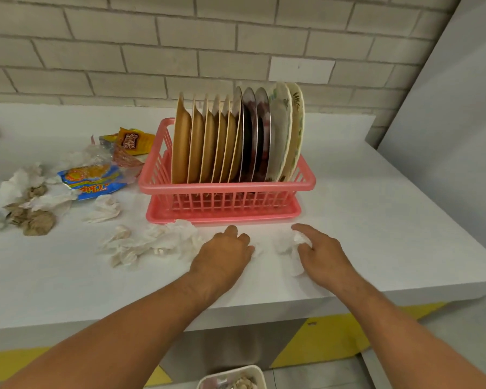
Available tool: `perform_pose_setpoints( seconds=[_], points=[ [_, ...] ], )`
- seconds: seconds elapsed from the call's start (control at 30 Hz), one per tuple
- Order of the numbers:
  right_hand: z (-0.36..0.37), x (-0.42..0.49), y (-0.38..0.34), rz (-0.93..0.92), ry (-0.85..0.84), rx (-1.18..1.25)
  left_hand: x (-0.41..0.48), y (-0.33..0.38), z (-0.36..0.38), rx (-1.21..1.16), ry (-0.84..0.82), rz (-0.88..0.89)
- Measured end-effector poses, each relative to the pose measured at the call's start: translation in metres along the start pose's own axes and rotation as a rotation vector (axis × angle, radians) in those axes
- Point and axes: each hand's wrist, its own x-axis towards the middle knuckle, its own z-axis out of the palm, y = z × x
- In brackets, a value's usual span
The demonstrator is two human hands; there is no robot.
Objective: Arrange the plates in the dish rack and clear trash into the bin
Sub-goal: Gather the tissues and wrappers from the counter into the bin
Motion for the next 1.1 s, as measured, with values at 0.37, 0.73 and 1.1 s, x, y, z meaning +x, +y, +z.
perform_pose_setpoints(
  seconds=[0.37, 0.73, 1.1],
  points=[
    [0.013, 0.008, -0.019, -0.008, -0.018, 0.056, -0.047, 0.007, -0.004, -0.527, 0.125, -0.224],
    [0.046, 0.003, -0.043, -0.251, -0.229, 0.006, -0.084, -0.015, -0.006, -0.397, 0.100, -0.374],
    [0.095, 0.006, -0.103, -0.286, -0.307, -0.269, -0.126, -0.055, 0.002, -0.393, 0.070, -0.404]
  ],
)
